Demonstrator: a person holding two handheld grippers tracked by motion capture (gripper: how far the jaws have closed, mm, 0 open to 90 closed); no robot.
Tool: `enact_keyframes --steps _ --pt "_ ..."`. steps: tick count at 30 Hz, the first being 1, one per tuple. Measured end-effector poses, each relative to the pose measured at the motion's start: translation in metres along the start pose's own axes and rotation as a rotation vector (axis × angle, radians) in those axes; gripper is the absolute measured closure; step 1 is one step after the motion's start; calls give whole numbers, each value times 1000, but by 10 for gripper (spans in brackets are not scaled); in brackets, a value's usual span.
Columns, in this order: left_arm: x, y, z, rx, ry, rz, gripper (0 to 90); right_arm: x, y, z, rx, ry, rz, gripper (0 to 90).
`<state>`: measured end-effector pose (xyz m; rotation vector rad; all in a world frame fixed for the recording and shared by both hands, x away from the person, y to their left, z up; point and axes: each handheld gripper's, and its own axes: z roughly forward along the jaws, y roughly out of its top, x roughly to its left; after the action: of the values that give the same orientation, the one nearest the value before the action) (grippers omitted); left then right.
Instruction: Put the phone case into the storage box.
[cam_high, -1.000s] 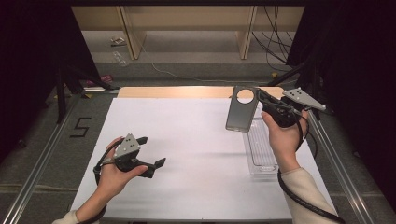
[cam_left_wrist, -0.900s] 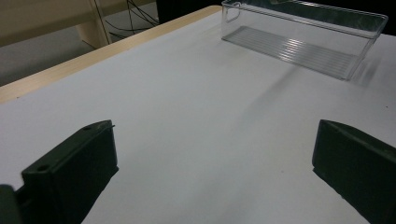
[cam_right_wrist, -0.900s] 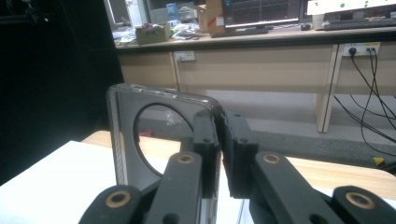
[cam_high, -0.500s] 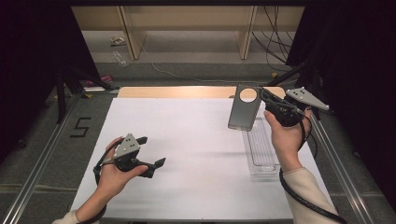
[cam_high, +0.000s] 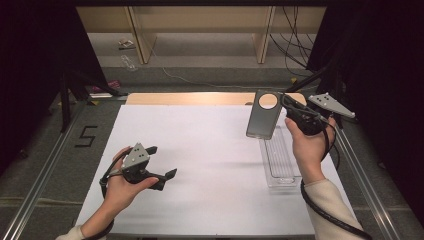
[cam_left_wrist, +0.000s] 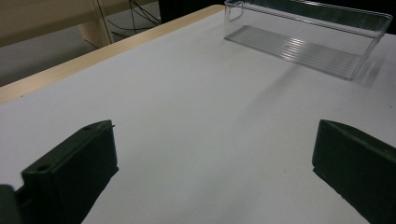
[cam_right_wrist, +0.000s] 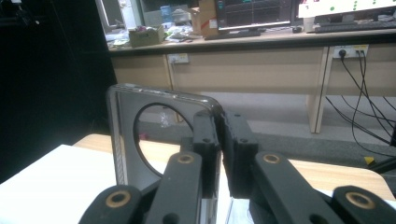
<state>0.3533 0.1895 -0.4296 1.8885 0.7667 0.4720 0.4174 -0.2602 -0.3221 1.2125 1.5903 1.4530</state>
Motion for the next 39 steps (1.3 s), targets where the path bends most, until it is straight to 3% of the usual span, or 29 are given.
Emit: enact_keyframes --steps 39 --pt "0 0 0 0 1 -4 0 -17 5 -6 -20 -54 -1 850"
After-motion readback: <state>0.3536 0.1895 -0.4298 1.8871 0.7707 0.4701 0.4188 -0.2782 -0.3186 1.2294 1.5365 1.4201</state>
